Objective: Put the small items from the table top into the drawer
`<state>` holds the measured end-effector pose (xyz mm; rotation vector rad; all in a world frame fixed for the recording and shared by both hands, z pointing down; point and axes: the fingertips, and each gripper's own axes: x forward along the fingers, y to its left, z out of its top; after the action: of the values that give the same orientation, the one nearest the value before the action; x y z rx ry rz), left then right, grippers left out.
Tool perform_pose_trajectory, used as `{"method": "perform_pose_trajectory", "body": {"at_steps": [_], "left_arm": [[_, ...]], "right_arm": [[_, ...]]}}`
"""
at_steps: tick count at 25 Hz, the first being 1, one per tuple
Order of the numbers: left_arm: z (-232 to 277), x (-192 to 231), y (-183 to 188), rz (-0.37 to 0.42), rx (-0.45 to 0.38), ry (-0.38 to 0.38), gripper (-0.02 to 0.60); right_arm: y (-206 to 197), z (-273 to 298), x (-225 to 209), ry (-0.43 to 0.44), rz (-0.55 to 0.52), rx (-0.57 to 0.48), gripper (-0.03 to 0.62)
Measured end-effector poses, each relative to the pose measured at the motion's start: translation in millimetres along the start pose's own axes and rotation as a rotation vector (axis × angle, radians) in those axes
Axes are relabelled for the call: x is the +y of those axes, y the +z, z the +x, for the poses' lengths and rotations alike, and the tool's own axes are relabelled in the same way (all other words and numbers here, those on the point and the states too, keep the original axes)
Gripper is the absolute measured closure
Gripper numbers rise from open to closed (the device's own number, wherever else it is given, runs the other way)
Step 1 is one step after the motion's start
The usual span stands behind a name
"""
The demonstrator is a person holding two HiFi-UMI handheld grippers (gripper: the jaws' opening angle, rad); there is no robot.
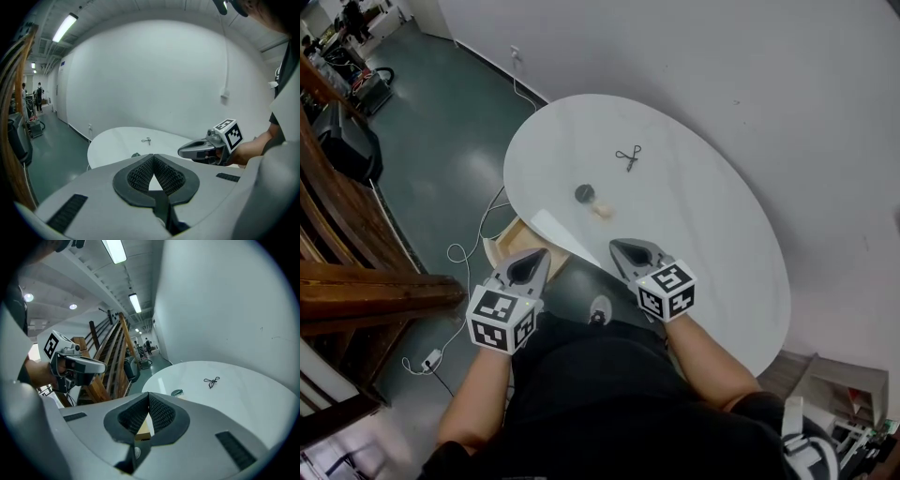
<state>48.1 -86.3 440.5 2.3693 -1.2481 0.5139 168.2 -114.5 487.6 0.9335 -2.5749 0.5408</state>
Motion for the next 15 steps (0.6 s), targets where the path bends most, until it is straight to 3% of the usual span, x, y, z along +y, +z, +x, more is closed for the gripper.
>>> {"method": "perform_pose_trajectory", "body": {"at_steps": [7,15], "left_arm": [[5,37,-8,0.038,0.048,-0.041,0.566],[15,83,-24,0.026,0.11,-0.053,0.566]], "right_arm": [[4,31,-8,-0.093,-0.045,0.032,0.588],[-14,75,-38,-0.208,-0.162,0.165,0.588]]}}
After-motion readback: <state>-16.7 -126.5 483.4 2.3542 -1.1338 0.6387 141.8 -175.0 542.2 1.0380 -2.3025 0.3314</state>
